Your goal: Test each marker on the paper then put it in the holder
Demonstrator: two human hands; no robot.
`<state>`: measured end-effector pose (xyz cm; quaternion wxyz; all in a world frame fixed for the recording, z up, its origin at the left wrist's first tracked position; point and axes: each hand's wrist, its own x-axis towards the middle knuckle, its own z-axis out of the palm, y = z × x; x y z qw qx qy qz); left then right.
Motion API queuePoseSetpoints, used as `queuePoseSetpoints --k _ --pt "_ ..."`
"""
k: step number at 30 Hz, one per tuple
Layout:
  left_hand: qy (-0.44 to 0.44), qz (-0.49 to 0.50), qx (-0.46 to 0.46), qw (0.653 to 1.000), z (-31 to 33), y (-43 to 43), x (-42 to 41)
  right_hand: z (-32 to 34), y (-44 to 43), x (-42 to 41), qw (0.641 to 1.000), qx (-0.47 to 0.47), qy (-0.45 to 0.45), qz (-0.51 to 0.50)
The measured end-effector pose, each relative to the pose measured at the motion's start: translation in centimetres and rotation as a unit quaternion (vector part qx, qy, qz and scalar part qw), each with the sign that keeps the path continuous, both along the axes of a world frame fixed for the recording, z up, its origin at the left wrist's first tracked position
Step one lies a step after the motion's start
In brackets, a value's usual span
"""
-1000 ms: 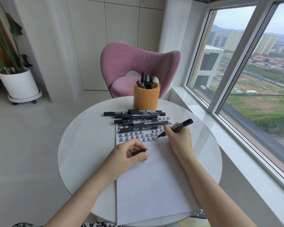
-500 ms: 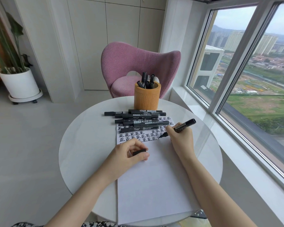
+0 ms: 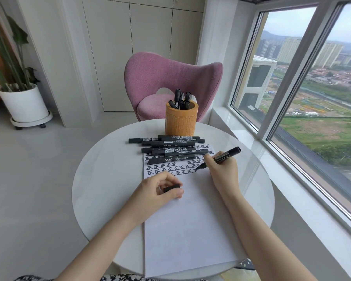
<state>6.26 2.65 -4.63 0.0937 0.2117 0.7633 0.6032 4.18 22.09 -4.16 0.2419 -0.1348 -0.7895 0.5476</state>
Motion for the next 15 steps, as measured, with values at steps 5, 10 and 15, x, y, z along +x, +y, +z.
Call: queuePoseSetpoints --k 5,10,15 --pt "0.003 0.002 -0.001 1.000 0.00 0.03 -0.03 0.11 -0.15 0.06 1.000 0.012 -0.002 0.014" --pt "0.003 0.002 0.005 1.000 0.07 0.11 0.02 0.15 -0.27 0.07 1.000 0.013 0.002 0.020" --pt "0.004 0.001 0.005 1.000 0.15 0.10 0.14 0.27 -0.22 0.34 1.000 0.001 0.004 0.024"
